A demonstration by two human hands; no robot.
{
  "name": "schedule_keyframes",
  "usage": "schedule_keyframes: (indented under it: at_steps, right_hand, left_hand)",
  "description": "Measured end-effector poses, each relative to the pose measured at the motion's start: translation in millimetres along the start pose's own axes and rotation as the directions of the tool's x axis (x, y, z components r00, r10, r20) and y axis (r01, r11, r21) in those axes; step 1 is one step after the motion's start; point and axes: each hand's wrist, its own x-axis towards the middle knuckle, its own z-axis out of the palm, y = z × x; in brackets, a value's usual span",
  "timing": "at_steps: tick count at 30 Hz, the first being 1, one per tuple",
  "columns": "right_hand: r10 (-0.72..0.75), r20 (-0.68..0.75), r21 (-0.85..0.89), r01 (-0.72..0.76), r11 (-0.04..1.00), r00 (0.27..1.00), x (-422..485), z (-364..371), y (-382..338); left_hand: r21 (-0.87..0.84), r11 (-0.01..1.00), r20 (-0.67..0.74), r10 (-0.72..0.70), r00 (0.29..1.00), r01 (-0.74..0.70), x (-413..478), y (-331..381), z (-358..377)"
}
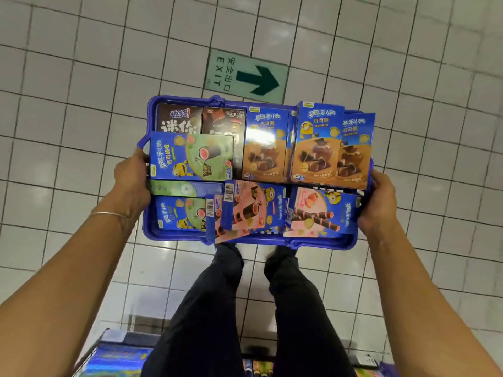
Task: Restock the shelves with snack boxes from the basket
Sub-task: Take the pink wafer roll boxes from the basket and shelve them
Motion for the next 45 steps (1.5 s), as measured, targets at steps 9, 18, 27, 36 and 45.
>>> schedule_keyframes:
  at_steps: [9, 18, 27, 36, 45]
  right_hand:
    - [-0.153, -0.065, -0.009, 0.153, 0.988, 0.986, -103.1, 117.4, -159.2]
    - [-0.176, -0.036, 0.026, 0.177, 0.984, 0.984, -53.6, 290.5, -309.7]
    - [-0.227, -0.037, 0.053, 0.229, 0.972, 0.973, -25.1, 457.1, -487.7]
    - [-0.229, -0.084, 0.09, 0.236, 0.968, 0.97, 44.9, 635.7, -617.7]
    - [-0.197, -0.183, 0.053, 0.21, 0.976, 0.963, 115.6, 793.2, -744.9]
  left_hand:
    - [-0.108, 0.981, 0.019, 0.162, 0.987, -0.159, -68.2, 208.2, -55.3]
    - [-0.053, 0.975, 0.008, 0.216, 0.976, -0.216, -6.1, 414.2, -27.7]
    - [-0.112, 0.933, -0.04, 0.339, 0.94, -0.342, 55.6, 637.4, 21.8]
    - [-0.182, 0.925, 0.0, 0.338, 0.941, -0.332, 178.4, 833.2, 101.9]
    - [-0.145, 0.956, 0.031, 0.263, 0.964, -0.256, 270.9, 1036.0, 187.9]
